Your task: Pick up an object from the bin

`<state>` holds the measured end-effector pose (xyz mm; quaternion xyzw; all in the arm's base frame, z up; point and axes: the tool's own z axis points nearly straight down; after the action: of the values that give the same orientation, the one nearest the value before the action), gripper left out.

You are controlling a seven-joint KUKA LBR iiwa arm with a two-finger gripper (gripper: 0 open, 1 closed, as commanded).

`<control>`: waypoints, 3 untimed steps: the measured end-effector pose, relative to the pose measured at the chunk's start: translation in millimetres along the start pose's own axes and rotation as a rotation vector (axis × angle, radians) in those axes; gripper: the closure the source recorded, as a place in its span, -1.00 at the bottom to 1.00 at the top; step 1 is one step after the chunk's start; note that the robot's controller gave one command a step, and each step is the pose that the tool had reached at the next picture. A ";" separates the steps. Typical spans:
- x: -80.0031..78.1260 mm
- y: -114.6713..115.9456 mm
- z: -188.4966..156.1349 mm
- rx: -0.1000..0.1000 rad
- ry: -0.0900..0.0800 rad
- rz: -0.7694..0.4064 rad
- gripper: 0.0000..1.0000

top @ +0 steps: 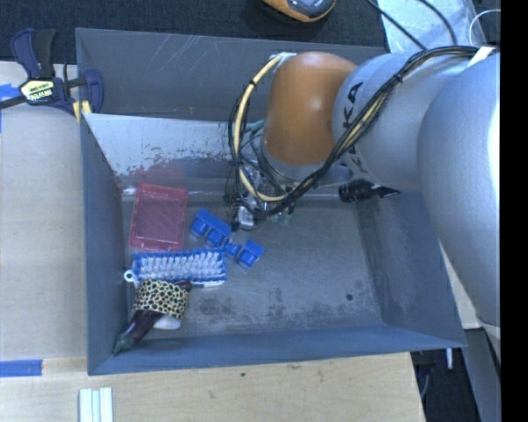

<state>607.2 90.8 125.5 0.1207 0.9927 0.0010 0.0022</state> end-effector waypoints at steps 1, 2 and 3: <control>-6.4 1.6 49.4 -0.007 -0.015 0.047 -1.00; -4.1 2.9 49.2 -0.007 -0.014 0.011 1.00; -3.8 2.8 49.3 -0.007 -0.014 0.006 1.00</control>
Offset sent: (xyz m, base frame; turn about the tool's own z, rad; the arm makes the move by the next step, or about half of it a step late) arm -0.0008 0.0009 -0.0555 0.0029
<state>611.8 92.6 76.3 0.1236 0.9923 0.0036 0.0095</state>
